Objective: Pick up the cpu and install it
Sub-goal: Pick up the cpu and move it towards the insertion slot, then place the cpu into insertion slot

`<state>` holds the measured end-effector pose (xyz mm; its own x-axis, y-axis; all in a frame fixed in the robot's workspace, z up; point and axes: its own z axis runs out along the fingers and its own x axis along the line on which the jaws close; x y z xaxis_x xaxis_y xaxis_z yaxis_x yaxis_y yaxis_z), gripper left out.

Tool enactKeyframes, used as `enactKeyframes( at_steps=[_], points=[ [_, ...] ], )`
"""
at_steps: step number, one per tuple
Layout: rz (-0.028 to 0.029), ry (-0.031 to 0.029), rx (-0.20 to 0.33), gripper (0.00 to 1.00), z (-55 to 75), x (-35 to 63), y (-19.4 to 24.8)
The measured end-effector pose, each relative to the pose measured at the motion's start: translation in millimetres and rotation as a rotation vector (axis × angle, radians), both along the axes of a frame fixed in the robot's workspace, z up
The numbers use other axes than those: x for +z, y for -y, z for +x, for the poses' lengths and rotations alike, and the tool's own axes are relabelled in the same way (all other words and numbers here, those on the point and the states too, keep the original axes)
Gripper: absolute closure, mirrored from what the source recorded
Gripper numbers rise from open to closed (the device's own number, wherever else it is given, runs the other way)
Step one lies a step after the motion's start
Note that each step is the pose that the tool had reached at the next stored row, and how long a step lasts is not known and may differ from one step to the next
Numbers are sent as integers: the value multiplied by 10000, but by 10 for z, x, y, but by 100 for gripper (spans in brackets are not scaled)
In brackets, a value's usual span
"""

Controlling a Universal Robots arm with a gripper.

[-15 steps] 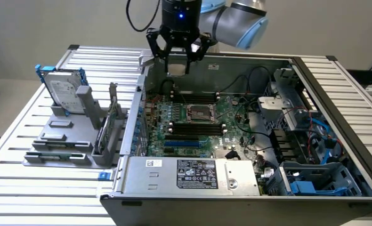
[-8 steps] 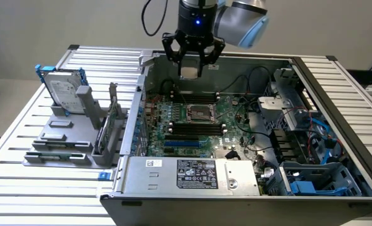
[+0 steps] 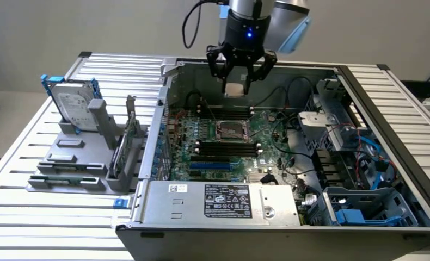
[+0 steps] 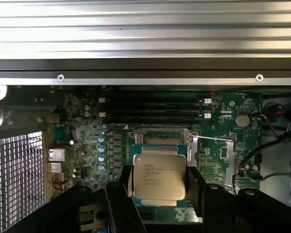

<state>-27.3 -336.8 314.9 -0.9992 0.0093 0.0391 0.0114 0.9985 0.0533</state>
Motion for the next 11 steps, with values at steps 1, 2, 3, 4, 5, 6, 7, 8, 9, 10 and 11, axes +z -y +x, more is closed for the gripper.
enactKeyframes(
  at_steps=[1, 2, 3, 4, 5, 6, 7, 8, 9, 10, 11],
  points=[
    [0, 1, 2, 45, 41, -18, 0],
    [0, -1, 1, 45, 61, -36, 0],
    [-1, 1, 1, 45, 73, -54, 0],
    [0, 0, 2, 45, 74, -69, 0],
    [0, 0, 1, 45, 74, -70, 0],
    [0, -1, 1, 45, 73, -70, 0],
    [-1, -1, 0, 45, 73, -70, 0],
    [1, -1, 1, 45, 74, -70, 0],
    [0, -1, 1, 45, 74, -70, 0],
    [1, -1, 1, 45, 74, -70, 0],
    [1, -1, 1, 45, 74, -70, 0]
  ],
)
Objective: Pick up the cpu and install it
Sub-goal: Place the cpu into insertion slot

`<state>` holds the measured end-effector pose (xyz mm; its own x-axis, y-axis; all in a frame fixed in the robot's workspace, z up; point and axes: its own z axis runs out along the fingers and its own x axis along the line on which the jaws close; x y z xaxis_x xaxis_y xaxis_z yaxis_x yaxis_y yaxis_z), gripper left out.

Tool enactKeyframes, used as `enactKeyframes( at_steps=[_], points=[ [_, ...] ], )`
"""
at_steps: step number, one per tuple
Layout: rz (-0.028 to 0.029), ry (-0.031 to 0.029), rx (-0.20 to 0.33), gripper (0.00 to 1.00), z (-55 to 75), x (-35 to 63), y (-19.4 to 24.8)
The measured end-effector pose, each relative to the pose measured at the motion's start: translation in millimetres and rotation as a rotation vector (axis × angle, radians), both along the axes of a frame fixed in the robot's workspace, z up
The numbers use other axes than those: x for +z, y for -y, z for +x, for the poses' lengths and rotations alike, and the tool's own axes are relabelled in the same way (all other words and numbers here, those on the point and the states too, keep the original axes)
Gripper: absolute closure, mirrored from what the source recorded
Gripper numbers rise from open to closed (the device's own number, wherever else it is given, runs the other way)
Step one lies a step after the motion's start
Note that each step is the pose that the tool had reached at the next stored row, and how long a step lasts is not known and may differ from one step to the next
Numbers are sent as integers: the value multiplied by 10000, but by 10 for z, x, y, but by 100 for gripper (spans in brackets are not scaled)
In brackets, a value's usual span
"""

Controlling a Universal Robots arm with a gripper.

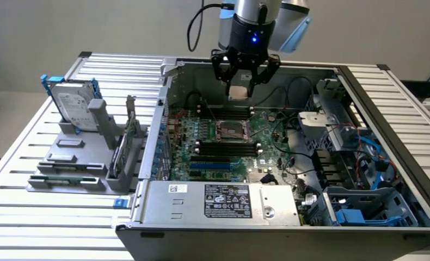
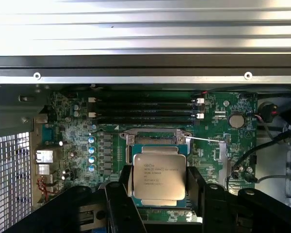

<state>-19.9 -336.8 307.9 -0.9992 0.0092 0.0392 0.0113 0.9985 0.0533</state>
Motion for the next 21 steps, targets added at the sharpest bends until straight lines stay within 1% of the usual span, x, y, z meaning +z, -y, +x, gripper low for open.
enactKeyframes(
  at_steps=[6, 9, 11, 16, 21],
  points=[
    [0, 0, 0, 45, 0, 0, 0],
    [1, 0, -11, 45, -1, 0, 15],
    [0, 0, -123, 45, -1, -2, 16],
    [-2, 0, -528, 45, -1, -8, 19],
    [-1, 0, -1426, 45, -1, -42, 19]
  ],
)
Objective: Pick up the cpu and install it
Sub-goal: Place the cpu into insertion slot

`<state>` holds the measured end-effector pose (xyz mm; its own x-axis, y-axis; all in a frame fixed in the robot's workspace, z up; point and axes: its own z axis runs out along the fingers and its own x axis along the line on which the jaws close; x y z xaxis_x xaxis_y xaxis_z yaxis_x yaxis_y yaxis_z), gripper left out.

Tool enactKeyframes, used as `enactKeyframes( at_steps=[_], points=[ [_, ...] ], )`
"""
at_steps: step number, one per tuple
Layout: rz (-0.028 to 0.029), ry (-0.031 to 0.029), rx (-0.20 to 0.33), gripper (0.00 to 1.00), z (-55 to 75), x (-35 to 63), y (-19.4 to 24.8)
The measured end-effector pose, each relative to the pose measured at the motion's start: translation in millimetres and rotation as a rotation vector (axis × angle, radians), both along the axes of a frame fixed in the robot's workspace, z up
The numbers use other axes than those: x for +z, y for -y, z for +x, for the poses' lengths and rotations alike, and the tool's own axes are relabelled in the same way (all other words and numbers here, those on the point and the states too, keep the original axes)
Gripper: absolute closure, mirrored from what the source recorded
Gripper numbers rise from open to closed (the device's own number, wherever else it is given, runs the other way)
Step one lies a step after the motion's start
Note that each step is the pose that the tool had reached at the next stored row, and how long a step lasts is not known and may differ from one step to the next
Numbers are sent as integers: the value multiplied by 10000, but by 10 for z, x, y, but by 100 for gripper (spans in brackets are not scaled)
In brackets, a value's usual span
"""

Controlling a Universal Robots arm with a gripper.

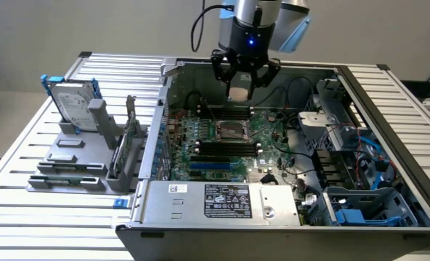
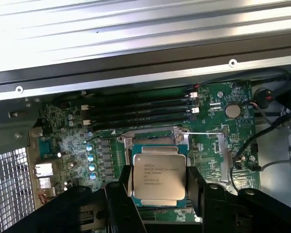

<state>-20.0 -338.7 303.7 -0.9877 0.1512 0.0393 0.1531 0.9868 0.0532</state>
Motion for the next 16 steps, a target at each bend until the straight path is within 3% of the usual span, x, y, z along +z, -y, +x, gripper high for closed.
enactKeyframes(
  at_steps=[16],
  points=[
    [1, -29, -2856, 45, 0, -77, 0]
  ],
)
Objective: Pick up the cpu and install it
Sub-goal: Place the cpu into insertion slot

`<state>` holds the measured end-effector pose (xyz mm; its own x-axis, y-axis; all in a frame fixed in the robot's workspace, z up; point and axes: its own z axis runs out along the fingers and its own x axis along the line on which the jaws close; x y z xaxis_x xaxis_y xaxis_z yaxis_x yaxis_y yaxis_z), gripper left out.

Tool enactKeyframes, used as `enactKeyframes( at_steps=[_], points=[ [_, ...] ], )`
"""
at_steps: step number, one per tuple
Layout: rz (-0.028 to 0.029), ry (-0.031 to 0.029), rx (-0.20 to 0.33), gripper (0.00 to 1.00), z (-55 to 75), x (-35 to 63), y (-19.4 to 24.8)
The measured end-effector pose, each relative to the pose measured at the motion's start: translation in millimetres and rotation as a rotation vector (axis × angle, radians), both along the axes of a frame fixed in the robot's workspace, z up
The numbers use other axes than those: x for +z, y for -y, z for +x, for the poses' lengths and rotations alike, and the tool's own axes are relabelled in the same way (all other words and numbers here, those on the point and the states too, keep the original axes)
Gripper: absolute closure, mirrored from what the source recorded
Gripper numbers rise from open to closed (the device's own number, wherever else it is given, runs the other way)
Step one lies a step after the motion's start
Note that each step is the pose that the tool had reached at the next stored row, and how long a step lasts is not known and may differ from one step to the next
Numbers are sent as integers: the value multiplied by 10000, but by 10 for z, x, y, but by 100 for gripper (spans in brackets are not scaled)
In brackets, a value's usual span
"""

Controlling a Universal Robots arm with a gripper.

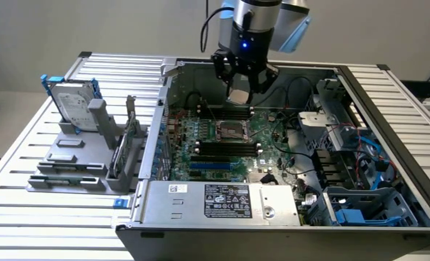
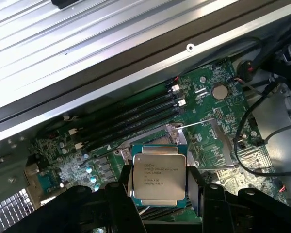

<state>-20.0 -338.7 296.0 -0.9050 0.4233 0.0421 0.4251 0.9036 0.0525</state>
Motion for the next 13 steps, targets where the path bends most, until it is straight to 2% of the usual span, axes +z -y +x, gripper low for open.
enactKeyframes(
  at_steps=[13],
  points=[
    [-1, 0, -2353, 45, 0, -62, 0]
  ],
)
